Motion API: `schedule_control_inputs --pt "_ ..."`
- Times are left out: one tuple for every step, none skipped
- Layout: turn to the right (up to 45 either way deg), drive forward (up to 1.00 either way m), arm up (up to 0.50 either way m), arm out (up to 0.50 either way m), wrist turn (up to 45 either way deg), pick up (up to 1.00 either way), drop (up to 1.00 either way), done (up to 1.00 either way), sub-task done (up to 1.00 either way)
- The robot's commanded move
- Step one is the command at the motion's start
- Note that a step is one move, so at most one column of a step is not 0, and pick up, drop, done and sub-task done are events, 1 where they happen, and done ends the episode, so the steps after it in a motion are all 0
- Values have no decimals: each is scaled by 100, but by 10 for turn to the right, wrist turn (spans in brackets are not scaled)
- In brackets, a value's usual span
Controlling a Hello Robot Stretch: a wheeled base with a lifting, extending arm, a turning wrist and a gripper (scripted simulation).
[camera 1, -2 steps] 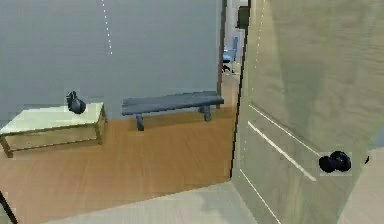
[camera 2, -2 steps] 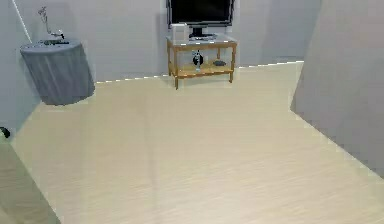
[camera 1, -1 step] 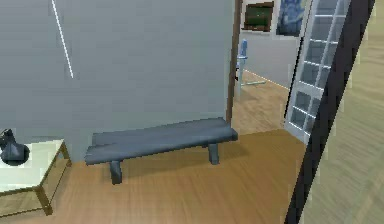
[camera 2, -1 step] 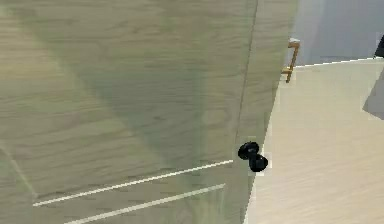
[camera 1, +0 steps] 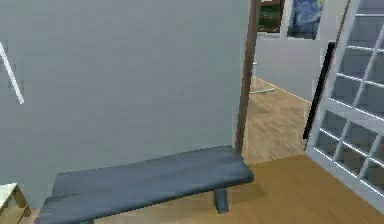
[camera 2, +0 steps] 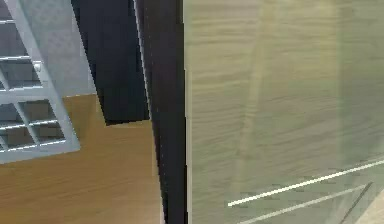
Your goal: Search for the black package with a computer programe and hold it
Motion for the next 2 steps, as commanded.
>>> schedule_control_inputs --pt "210 0 0 0 0 0 0 0 0" --pt "0 30 0 0 0 0 0 0 0"
